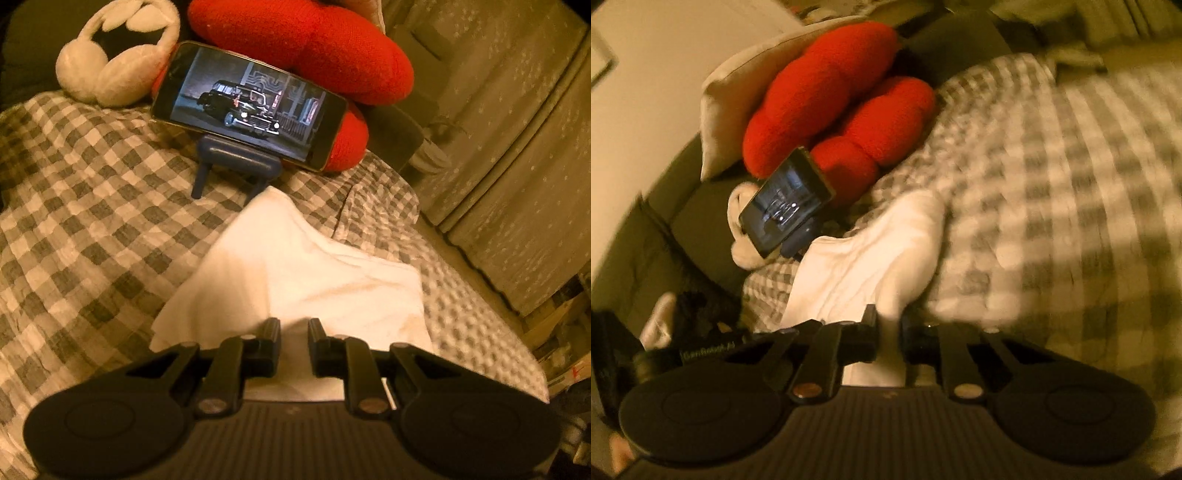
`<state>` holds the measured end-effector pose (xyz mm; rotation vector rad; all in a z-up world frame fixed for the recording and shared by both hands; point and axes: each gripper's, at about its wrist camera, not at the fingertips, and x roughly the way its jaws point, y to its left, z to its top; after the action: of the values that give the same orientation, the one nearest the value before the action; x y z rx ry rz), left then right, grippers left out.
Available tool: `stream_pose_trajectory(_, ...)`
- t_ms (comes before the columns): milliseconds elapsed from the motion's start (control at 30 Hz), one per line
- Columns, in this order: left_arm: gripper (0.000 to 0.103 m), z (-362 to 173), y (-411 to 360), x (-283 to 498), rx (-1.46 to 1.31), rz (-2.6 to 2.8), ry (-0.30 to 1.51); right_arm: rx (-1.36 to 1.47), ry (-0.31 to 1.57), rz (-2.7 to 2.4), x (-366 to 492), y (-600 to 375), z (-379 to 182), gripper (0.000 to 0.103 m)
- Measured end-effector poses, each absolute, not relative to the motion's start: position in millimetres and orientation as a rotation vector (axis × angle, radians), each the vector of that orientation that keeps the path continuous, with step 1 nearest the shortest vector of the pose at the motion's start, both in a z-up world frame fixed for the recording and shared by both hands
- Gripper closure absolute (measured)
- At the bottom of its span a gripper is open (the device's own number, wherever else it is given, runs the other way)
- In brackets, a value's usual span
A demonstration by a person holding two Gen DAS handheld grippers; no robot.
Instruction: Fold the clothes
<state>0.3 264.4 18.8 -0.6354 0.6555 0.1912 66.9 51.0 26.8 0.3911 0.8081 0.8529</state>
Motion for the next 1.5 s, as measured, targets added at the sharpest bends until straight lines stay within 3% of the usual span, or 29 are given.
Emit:
stream_pose_trajectory(267,0.077,29.8,260.5,-12.3,-0.691,0.094,0.61,0.268,0.737,0.824,64.5,0.2,93.9,0.09)
stream_pose_trajectory(600,0.067,35.0,222.2,-3.0,-0.592,-0.005,0.629,0.297,0.851,0.65,85.6,-92.9,49.7,0.089)
stream_pose_trajectory(733,0.046,34.7,214.3,-0.7,-0.593,-0.023,0.616,0.296,0.895,0.648,91.0,-94.3,39.0,0.08)
stream_pose_trajectory(800,0.044,34.5,207.8,3.4,-0.592,-0.03,0.613,0.306,0.892,0.626,92.2,-98.6,38.5,0.072)
stream_pose_trajectory(1033,0.041,24.0,179.6,38.8,-0.59,-0.023,0.668,0.356,0.874,0.625,102.2,-100.5,39.0,0.068)
stream_pose_trajectory(1100,0.043,20.6,176.2,43.2,-0.579,-0.02,0.67,0.371,0.878,0.626,106.8,-100.3,37.5,0.068)
stream_pose_trajectory(1133,0.05,19.0,175.1,44.6,-0.576,-0.021,0.669,0.381,0.883,0.631,110.2,-100.0,35.9,0.068)
stream_pose_trajectory(1167,0.071,17.3,174.1,46.0,-0.572,-0.021,0.668,0.394,0.888,0.639,113.5,-99.3,34.2,0.068)
stream_pose_trajectory(1200,0.076,15.6,173.1,47.5,-0.569,-0.021,0.667,0.408,0.896,0.654,117.4,-98.1,32.0,0.068)
stream_pose_trajectory(1333,0.082,13.1,174.1,48.7,-0.574,-0.037,0.659,0.493,0.941,0.697,134.5,-95.2,24.0,0.06)
stream_pose_trajectory(1467,0.084,9.5,182.7,47.0,-0.639,-0.063,0.655,0.584,0.946,0.702,145.4,-96.5,23.0,0.06)
stream_pose_trajectory(1500,0.084,8.4,184.2,46.2,-0.651,-0.067,0.655,0.575,0.926,0.684,144.6,-95.6,25.5,0.066)
